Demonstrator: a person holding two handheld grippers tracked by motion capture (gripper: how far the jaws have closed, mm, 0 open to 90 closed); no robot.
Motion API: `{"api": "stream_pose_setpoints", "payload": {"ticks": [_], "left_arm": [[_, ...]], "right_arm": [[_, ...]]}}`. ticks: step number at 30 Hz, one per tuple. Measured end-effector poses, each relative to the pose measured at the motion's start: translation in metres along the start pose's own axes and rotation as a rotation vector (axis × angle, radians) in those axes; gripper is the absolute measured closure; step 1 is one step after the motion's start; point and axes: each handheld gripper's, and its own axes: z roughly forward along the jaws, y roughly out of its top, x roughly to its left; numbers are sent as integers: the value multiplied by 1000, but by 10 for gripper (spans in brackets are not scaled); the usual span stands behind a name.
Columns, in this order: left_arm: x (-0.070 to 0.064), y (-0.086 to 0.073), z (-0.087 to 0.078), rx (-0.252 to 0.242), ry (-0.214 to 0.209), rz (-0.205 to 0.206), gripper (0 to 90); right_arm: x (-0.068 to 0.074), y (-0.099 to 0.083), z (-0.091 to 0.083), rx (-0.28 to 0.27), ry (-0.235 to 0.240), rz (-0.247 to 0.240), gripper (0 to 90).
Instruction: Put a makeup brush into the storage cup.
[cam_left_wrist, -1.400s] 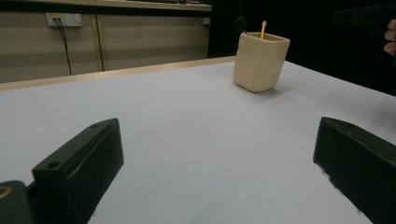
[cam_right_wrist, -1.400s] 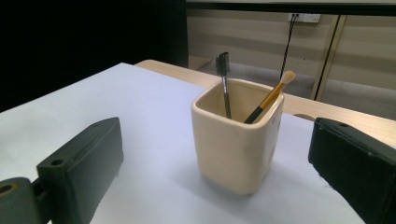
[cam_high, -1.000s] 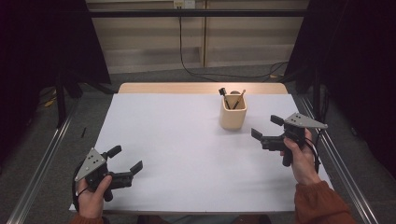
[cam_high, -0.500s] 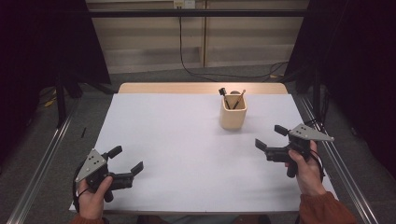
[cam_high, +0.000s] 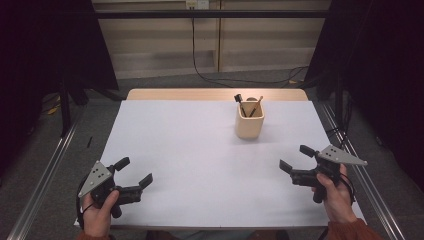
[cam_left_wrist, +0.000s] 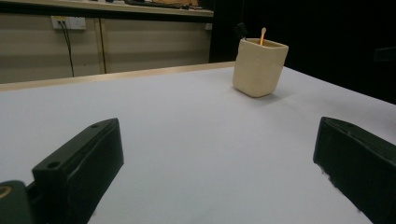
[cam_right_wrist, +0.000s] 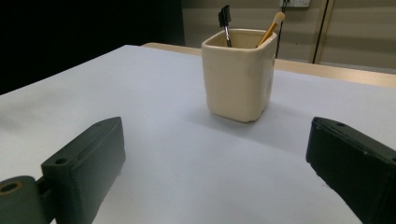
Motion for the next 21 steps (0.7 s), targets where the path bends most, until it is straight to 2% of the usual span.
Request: {"api": "stream_pose_setpoints", "payload": {"ticks": [10,18,21], "left_arm": [[-1,0,-1,0,8,3,14],[-3,-2,-3,-1,0,25,12],[-3,-1,-3,-8,13,22,12]], "right_arm": [[-1,-21,-17,-1,-40,17,36],[-2,-27,-26,-13,-56,17,29],[-3,-27,-27,-24,-60,24,29]]}}
